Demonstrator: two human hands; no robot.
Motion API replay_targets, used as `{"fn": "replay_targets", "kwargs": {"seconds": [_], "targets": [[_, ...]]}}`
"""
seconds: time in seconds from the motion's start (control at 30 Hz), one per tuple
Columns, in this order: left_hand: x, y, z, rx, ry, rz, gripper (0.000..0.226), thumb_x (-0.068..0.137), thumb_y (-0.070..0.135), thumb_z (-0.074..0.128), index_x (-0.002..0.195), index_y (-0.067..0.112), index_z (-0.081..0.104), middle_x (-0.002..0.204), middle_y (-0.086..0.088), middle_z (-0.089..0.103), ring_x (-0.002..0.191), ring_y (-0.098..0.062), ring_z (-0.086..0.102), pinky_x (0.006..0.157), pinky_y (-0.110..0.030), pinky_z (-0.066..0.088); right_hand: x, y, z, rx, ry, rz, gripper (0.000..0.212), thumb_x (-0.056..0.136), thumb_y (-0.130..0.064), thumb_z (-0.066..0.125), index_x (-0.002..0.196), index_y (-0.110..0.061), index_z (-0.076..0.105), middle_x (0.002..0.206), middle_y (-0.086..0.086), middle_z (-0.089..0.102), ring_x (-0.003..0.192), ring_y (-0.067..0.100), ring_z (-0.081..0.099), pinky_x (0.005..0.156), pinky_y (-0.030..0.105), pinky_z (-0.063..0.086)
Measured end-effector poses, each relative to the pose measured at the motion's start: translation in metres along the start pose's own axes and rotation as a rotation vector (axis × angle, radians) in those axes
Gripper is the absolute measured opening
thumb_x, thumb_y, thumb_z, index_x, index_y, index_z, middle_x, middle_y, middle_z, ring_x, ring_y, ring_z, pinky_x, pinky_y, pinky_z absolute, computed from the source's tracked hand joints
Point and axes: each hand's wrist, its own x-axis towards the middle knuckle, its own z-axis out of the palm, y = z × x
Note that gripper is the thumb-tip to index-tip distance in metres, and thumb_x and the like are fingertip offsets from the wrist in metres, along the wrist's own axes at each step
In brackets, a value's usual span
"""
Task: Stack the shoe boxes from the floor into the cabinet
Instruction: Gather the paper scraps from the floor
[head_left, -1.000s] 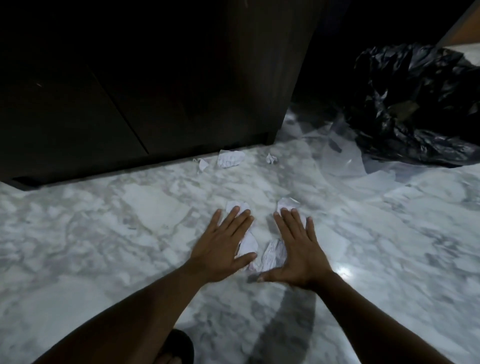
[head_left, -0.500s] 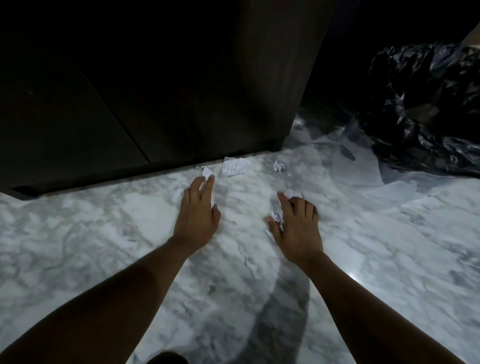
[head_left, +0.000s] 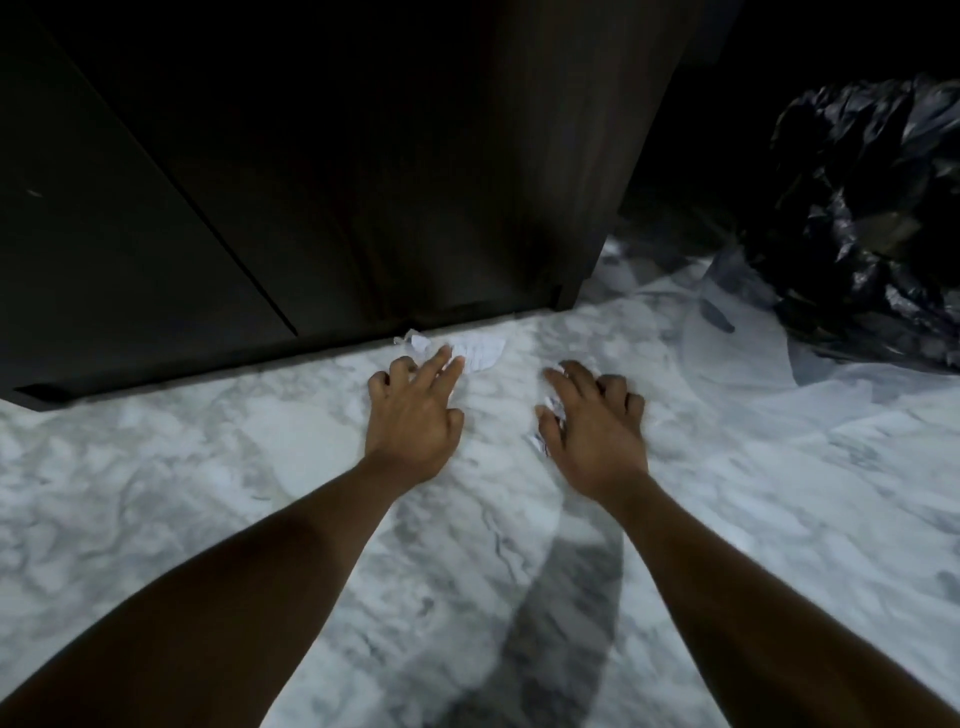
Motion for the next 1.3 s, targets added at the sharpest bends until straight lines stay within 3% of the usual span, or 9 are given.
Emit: {"fn": "replay_targets", "kwargs": {"seconds": [0.13, 0.27, 0.43, 0.53, 0.67, 1.0, 1.07, 1.17, 1.3], "targets": [[-0.003, 0.0, 0.002, -0.074, -0.001, 0.044, 0.068, 0.086, 0.045, 0.03, 0.147, 0.018, 0.044, 0.159, -0.003, 0.034, 0.151, -0.036, 0.003, 0.12, -0.059, -0.004, -0.026, -0.007, 0.007, 0.035, 0.073, 0.004, 0.034, 0.098, -0.038, 0.035, 0.125, -0.028, 0.055, 0.132, -0.005, 0.051, 0.113, 0.026, 0.045, 0.092, 0.044, 0.037], [0.003, -0.002, 0.006, -0.122, 0.007, 0.065, 0.071, 0.091, 0.061, 0.03, 0.145, 0.017, 0.044, 0.156, -0.008, 0.035, 0.151, -0.036, 0.0, 0.12, -0.053, -0.011, -0.03, -0.008, 0.008, 0.041, 0.118, 0.033, 0.03, 0.099, -0.035, 0.034, 0.107, -0.021, 0.059, 0.112, 0.0, 0.052, 0.108, 0.027, 0.048, 0.097, 0.044, 0.036], [0.01, 0.0, 0.006, -0.317, 0.068, 0.084, 0.074, 0.092, 0.067, 0.036, 0.131, 0.007, 0.052, 0.139, -0.014, 0.044, 0.141, -0.031, 0.03, 0.121, -0.044, 0.02, -0.029, -0.005, 0.004, 0.227, 0.105, -0.002, 0.041, 0.099, -0.053, 0.038, 0.102, -0.02, 0.061, 0.107, -0.001, 0.05, 0.107, 0.021, 0.049, 0.104, 0.04, 0.036], [0.018, 0.005, 0.002, -0.401, 0.096, 0.012, 0.064, 0.09, 0.066, 0.043, 0.116, 0.009, 0.057, 0.124, -0.01, 0.046, 0.122, -0.024, 0.043, 0.102, -0.034, 0.043, -0.028, -0.005, 0.001, 0.261, 0.103, 0.008, 0.051, 0.091, -0.068, 0.045, 0.104, -0.021, 0.06, 0.115, -0.003, 0.047, 0.109, 0.017, 0.047, 0.102, 0.039, 0.039], [0.032, 0.013, 0.004, -0.414, 0.113, -0.088, 0.051, 0.088, 0.064, 0.053, 0.097, 0.013, 0.056, 0.111, -0.007, 0.046, 0.111, -0.023, 0.042, 0.088, -0.033, 0.045, -0.026, -0.005, 0.0, 0.232, 0.102, -0.013, 0.064, 0.078, -0.079, 0.053, 0.101, -0.02, 0.058, 0.119, -0.001, 0.046, 0.109, 0.019, 0.045, 0.099, 0.038, 0.038], [0.025, 0.018, 0.0, -0.551, 0.163, -0.109, 0.017, 0.087, 0.014, 0.06, 0.078, 0.015, 0.046, 0.091, -0.001, 0.049, 0.093, -0.021, 0.049, 0.079, -0.039, 0.048, -0.026, -0.003, 0.006, 0.252, 0.122, -0.001, 0.019, 0.099, -0.031, 0.047, 0.097, -0.018, 0.06, 0.1, 0.0, 0.055, 0.094, 0.023, 0.052, 0.088, 0.039, 0.044], [0.023, 0.018, -0.001, -0.596, 0.162, -0.124, 0.01, 0.087, 0.011, 0.059, 0.089, 0.017, 0.051, 0.092, 0.002, 0.051, 0.092, -0.02, 0.049, 0.08, -0.035, 0.046, -0.026, -0.002, 0.006, 0.27, 0.087, 0.005, 0.019, 0.1, -0.028, 0.046, 0.107, -0.02, 0.061, 0.104, -0.001, 0.057, 0.098, 0.023, 0.053, 0.091, 0.04, 0.044], [0.021, 0.02, 0.0, -0.53, 0.121, -0.08, 0.04, 0.091, 0.009, 0.05, 0.129, 0.02, 0.057, 0.113, 0.0, 0.051, 0.105, -0.02, 0.047, 0.091, -0.032, 0.044, -0.027, -0.001, 0.005, 0.272, 0.051, 0.005, 0.022, 0.103, -0.026, 0.043, 0.112, -0.02, 0.062, 0.107, 0.0, 0.054, 0.098, 0.024, 0.052, 0.094, 0.039, 0.043], [0.007, 0.028, 0.003, -0.474, 0.053, -0.162, 0.037, 0.096, 0.014, 0.048, 0.13, 0.017, 0.061, 0.131, -0.002, 0.04, 0.116, -0.029, 0.042, 0.092, -0.041, 0.049, -0.029, -0.002, -0.002, 0.326, 0.061, 0.022, 0.021, 0.102, -0.02, 0.05, 0.114, -0.015, 0.067, 0.11, 0.002, 0.054, 0.093, 0.022, 0.054, 0.091, 0.034, 0.045]]}}
